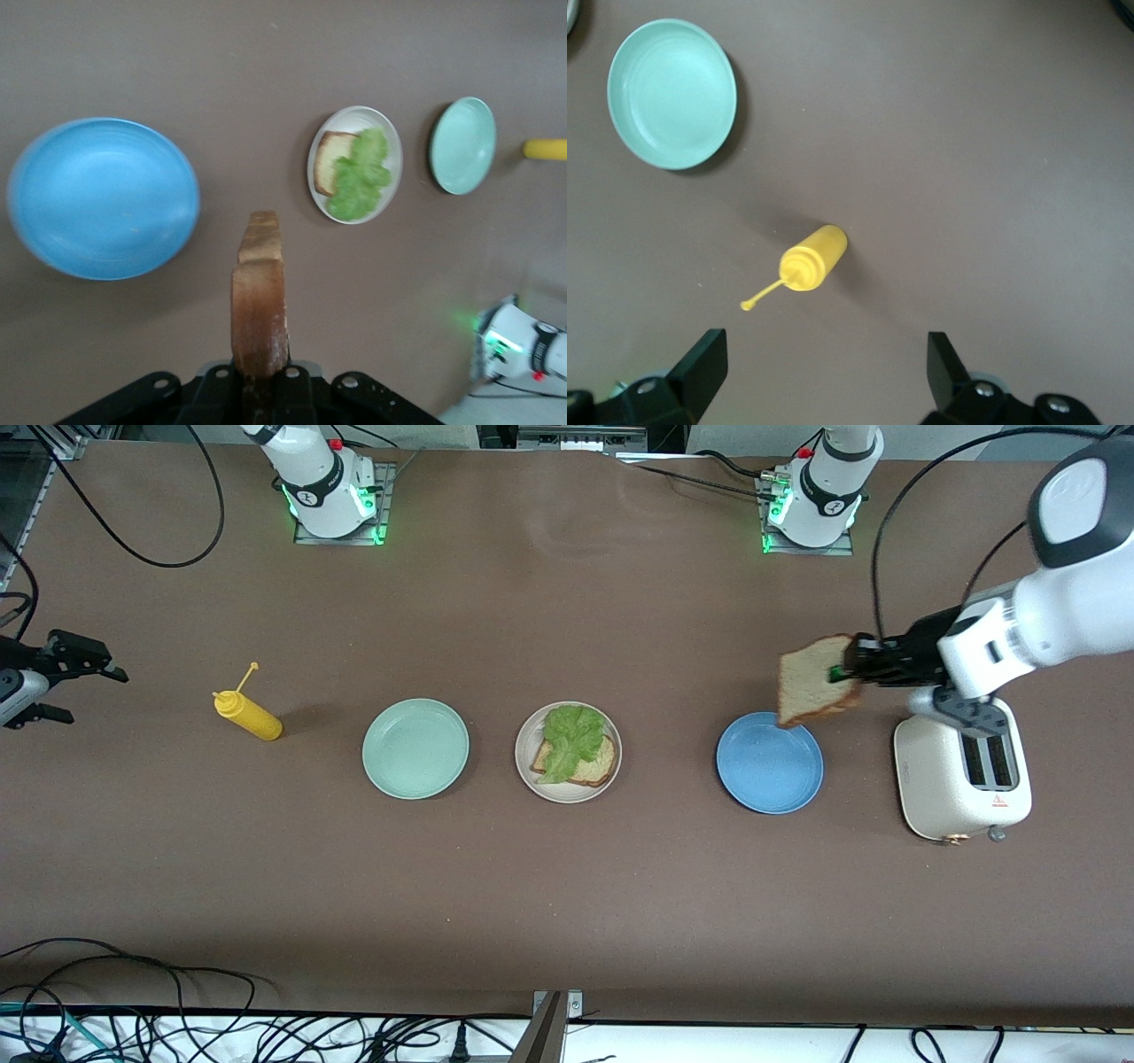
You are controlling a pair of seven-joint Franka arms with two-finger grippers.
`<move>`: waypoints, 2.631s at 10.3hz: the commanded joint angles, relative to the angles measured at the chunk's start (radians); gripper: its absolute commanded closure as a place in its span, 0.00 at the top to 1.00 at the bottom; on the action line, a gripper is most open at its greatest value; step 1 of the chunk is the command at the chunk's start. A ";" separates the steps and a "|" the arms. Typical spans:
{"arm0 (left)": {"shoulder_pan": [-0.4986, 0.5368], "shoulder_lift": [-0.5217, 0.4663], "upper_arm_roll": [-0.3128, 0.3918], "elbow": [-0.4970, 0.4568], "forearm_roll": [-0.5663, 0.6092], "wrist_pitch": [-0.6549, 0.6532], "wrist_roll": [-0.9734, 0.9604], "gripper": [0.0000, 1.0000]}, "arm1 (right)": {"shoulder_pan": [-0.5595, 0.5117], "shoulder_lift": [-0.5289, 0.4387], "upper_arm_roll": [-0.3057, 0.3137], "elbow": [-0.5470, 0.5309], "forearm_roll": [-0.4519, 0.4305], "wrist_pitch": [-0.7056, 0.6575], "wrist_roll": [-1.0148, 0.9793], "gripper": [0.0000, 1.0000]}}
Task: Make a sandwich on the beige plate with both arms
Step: 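Carry the toast slice with the left gripper over the sandwich, then lower the toast onto the lettuce and open the left gripper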
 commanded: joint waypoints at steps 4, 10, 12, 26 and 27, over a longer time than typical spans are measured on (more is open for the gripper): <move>-0.225 0.283 -0.003 0.126 -0.226 0.274 -0.008 0.00 | 0.005 -0.061 0.137 -0.047 -0.129 0.047 0.461 1.00; -0.476 0.571 -0.001 0.152 -0.616 0.671 0.324 0.00 | 0.006 -0.069 0.169 -0.119 -0.135 0.162 0.491 1.00; -0.471 0.615 -0.001 0.139 -0.680 0.670 0.470 0.00 | 0.006 -0.067 0.177 -0.119 -0.135 0.162 0.489 1.00; -0.373 0.652 0.000 0.004 -0.808 0.634 0.743 0.82 | 0.006 -0.067 0.179 -0.118 -0.135 0.153 0.491 1.00; -0.364 0.649 0.000 0.006 -0.802 0.634 0.746 1.00 | 0.006 -0.067 0.179 -0.116 -0.135 0.153 0.491 1.00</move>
